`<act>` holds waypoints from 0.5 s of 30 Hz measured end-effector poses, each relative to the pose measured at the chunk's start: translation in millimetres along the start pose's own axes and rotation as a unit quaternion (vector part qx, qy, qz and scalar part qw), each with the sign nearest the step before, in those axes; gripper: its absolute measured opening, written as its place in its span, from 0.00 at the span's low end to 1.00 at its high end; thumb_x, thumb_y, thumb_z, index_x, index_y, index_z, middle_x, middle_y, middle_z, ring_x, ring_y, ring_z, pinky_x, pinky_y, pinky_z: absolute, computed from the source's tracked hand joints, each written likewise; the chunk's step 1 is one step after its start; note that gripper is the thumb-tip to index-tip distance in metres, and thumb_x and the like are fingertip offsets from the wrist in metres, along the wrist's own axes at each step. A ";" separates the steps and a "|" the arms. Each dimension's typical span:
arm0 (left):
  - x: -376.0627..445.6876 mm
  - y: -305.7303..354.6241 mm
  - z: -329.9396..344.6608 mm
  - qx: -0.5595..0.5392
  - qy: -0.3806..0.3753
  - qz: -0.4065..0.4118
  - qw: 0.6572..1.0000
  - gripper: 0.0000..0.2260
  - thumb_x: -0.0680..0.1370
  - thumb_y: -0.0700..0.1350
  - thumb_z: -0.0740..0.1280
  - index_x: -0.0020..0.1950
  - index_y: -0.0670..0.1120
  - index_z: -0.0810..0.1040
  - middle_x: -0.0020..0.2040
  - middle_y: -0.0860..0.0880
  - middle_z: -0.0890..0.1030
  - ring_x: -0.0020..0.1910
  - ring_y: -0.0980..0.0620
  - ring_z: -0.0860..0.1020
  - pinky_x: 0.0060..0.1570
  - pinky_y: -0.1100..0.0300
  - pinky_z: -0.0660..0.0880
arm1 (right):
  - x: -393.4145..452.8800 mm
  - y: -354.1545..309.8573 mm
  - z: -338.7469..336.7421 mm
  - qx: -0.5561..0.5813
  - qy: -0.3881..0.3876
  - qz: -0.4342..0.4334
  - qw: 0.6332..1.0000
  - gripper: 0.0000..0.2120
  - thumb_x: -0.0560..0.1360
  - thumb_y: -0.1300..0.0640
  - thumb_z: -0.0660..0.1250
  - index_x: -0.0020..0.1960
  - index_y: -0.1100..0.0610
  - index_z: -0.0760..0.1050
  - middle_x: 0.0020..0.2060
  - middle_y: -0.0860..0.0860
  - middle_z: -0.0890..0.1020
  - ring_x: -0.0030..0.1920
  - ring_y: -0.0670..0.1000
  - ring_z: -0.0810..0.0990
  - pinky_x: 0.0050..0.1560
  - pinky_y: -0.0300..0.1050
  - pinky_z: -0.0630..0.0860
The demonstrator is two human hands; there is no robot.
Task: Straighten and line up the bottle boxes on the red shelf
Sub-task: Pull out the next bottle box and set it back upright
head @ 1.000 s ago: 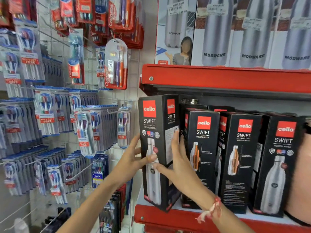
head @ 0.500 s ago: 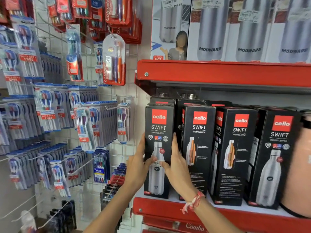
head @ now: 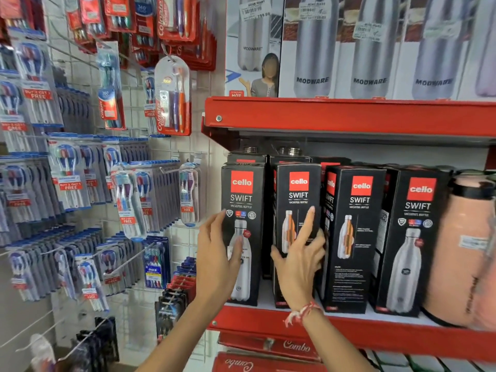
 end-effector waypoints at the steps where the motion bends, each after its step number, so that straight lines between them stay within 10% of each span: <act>1: 1.1 5.7 -1.4 -0.011 0.005 0.002 1.000 0.24 0.78 0.46 0.66 0.73 0.50 0.63 0.68 0.48 0.68 0.64 0.58 0.68 0.64 0.58 0.69 | 1.4 0.5 -5.9 0.011 0.002 -0.013 1.000 0.58 0.68 0.55 0.77 0.77 0.45 0.33 0.71 0.66 0.60 0.65 0.69 0.67 0.58 0.65 0.71; 8: 2.5 45.6 18.4 -0.113 -0.130 -0.017 0.985 0.29 0.74 0.53 0.69 0.73 0.53 0.64 0.66 0.55 0.73 0.63 0.58 0.74 0.63 0.58 0.73 | 4.4 -1.9 -73.7 0.190 -0.087 -0.130 0.969 0.58 0.67 0.48 0.77 0.74 0.35 0.32 0.73 0.53 0.59 0.72 0.41 0.55 0.69 0.44 0.60; 12: -16.5 65.2 44.0 -0.200 -0.269 -0.038 0.941 0.30 0.74 0.45 0.70 0.67 0.64 0.57 0.61 0.72 0.68 0.56 0.80 0.69 0.54 0.79 0.68 | 9.3 14.3 -93.0 0.285 -0.203 -0.129 0.928 0.57 0.60 0.33 0.75 0.72 0.27 0.36 0.79 0.43 0.55 0.79 0.50 0.48 0.76 0.65 0.52; 15: -20.5 60.2 51.2 -0.237 -0.255 -0.048 0.936 0.34 0.73 0.44 0.71 0.71 0.66 0.57 0.67 0.63 0.73 0.64 0.66 0.73 0.61 0.67 0.73 | 17.0 24.9 -86.9 0.321 -0.283 -0.129 0.894 0.56 0.64 0.42 0.78 0.71 0.26 0.36 0.78 0.35 0.54 0.80 0.50 0.47 0.76 0.66 0.51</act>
Point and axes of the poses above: each hand's wrist, its own x-axis towards the middle knuckle, its own z-axis out of the palm, y = z × x, the point moved 7 cm from there along x, towards the middle knuckle
